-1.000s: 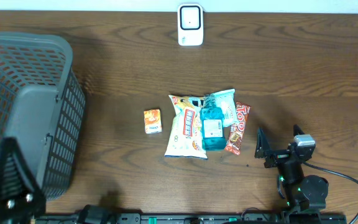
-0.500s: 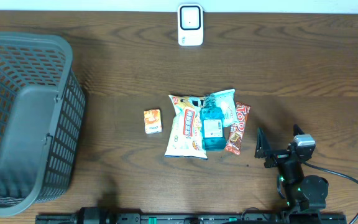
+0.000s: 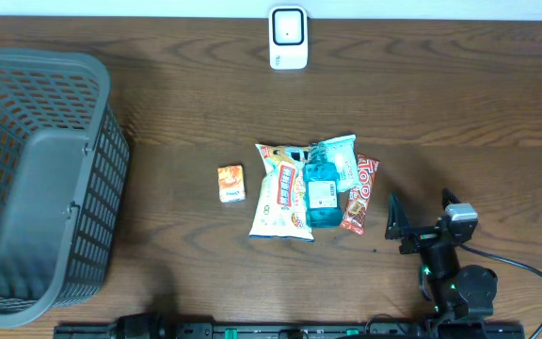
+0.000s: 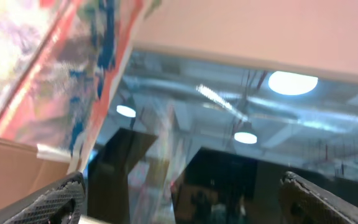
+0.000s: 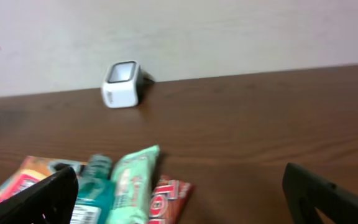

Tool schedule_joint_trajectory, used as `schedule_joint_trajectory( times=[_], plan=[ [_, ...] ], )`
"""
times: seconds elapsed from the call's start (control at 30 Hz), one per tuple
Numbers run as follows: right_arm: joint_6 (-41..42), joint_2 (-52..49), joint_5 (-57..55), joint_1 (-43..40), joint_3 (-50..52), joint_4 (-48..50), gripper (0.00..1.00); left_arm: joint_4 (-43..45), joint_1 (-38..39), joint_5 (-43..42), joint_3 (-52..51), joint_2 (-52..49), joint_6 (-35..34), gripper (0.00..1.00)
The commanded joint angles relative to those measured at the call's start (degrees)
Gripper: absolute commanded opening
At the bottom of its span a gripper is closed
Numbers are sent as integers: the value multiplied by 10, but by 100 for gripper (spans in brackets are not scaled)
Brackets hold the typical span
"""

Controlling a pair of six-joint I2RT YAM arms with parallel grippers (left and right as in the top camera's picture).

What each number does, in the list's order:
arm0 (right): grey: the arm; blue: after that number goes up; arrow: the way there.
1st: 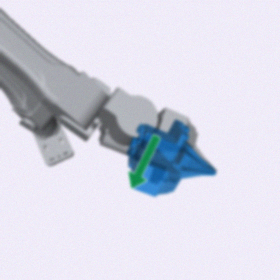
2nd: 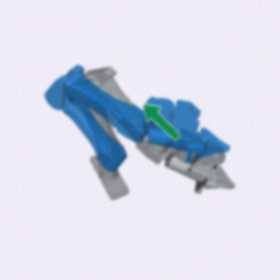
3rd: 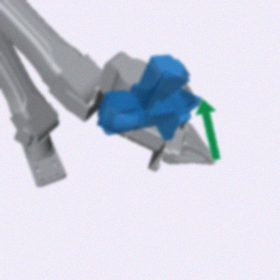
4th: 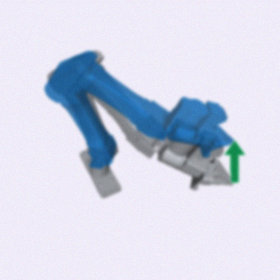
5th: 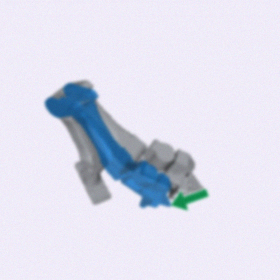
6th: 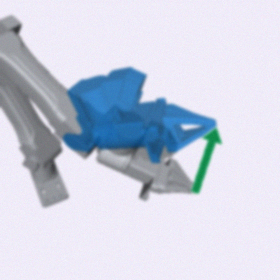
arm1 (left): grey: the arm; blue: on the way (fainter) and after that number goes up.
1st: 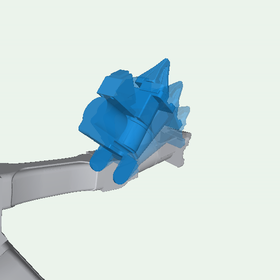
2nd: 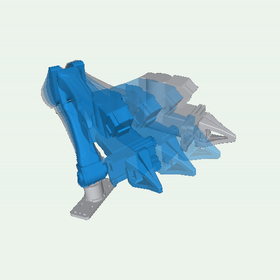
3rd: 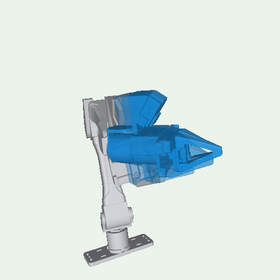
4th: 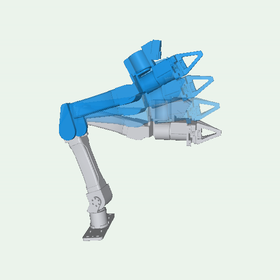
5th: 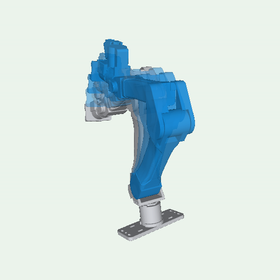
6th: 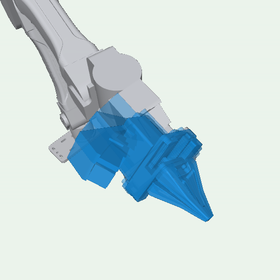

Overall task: Scan the item barcode
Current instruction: 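Retract the left arm back toward the basket side, then reach the right gripper to the Listerine bottle and grasp it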

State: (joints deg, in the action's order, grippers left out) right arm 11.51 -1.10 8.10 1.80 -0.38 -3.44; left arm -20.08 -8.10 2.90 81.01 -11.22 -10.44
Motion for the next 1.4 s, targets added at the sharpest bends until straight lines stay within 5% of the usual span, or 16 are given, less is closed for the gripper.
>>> schedule_joint_trajectory(
  times=[0.0, 0.2, 0.4, 0.63, 0.9, 1.17, 1.37],
  plan=[
    [132, 1, 69, 3, 0, 2, 99, 9, -2, -8, -27, 21, 9, 98],
    [288, 1, 209, 3, 0, 14, 99, 6, -2, -8, -64, 31, 9, 98],
    [460, 1, 225, 3, 0, 47, 99, 33, -2, -8, -131, 84, 9, 98],
    [364, 1, 273, 3, -11, 73, 99, 61, -1, -7, -200, 110, 5, 98],
    [203, -49, 150, 5, -137, -181, 99, 64, -2, -8, -255, 110, -13, 98],
    [145, -253, 61, 47, -314, -264, 99, 79, -2, -164, -320, 111, -8, 98],
    [142, -464, -64, 157, -431, -318, 99, 102, -2, -222, -340, 111, -8, 98]
  ],
)
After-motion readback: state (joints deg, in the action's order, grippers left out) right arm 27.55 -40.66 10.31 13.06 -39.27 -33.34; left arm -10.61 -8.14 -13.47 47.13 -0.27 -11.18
